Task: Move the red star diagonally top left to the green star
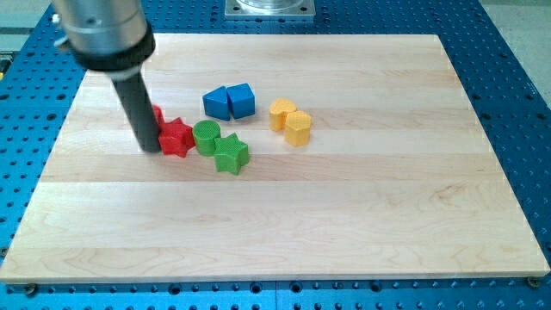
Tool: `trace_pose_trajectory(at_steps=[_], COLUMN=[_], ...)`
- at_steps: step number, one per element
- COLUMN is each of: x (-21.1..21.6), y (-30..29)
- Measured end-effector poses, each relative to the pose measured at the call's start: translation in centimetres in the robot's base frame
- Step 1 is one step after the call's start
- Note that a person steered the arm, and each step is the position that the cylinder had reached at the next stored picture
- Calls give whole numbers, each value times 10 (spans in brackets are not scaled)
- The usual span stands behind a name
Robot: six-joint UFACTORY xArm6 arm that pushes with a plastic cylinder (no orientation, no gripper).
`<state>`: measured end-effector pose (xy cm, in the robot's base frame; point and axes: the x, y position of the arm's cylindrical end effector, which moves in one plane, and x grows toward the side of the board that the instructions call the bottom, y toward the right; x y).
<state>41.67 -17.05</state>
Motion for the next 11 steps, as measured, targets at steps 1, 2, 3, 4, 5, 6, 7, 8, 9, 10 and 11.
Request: trace_pose_trajectory(at_steps=[1, 2, 3, 4, 5, 6, 7, 8, 9, 10, 11], x=[-84, -124, -55, -1, 58, 43, -17, 12, 43, -13, -74], y=[-4, -3, 24, -50, -19, 23, 19, 19, 50, 88, 50])
